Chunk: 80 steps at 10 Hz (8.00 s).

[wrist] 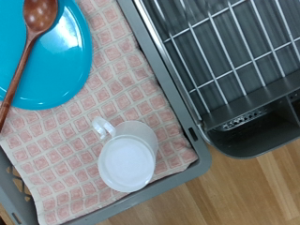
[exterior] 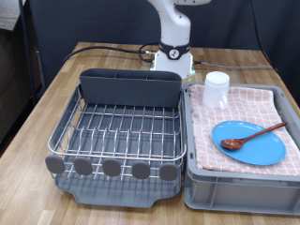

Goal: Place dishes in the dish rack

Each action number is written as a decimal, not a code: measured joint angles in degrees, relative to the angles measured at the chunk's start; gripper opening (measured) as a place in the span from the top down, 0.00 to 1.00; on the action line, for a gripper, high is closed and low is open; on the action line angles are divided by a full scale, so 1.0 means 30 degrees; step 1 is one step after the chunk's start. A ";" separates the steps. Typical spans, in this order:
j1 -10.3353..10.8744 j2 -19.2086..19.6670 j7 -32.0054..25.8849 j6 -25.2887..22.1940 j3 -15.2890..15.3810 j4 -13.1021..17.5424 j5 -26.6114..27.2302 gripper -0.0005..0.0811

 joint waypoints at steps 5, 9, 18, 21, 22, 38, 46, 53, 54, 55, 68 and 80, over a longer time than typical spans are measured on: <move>0.0164 0.1234 0.6142 0.1059 0.3313 0.0156 -0.0068 0.01; 0.0213 0.3084 0.9284 0.1822 0.5172 0.1285 -0.0317 0.01; 0.0202 0.5159 1.0622 0.5912 0.6079 0.0207 -0.3488 0.01; 0.0212 0.6176 1.2745 0.7919 0.6719 -0.0396 -0.6194 0.01; 0.0238 0.6806 1.4291 0.8139 0.7041 -0.0432 -0.7027 0.01; 0.1973 1.4592 2.5434 0.9903 0.7250 0.1987 -1.4350 0.01; 0.2621 1.5083 2.6143 1.2094 0.5417 0.0889 -1.5709 0.01; 0.3461 1.5083 2.6338 1.4360 0.3549 0.0055 -1.6557 0.29; 0.3694 1.5085 2.6427 1.4642 0.3234 -0.0069 -1.6622 0.53; 0.3971 1.5098 2.6551 1.4932 0.2888 -0.0160 -1.6736 0.53; 0.5114 1.1121 2.2646 1.1370 0.2607 -0.0353 -1.0310 0.88; 0.4849 0.5832 2.2673 0.8395 0.1553 -0.3860 -0.7224 0.88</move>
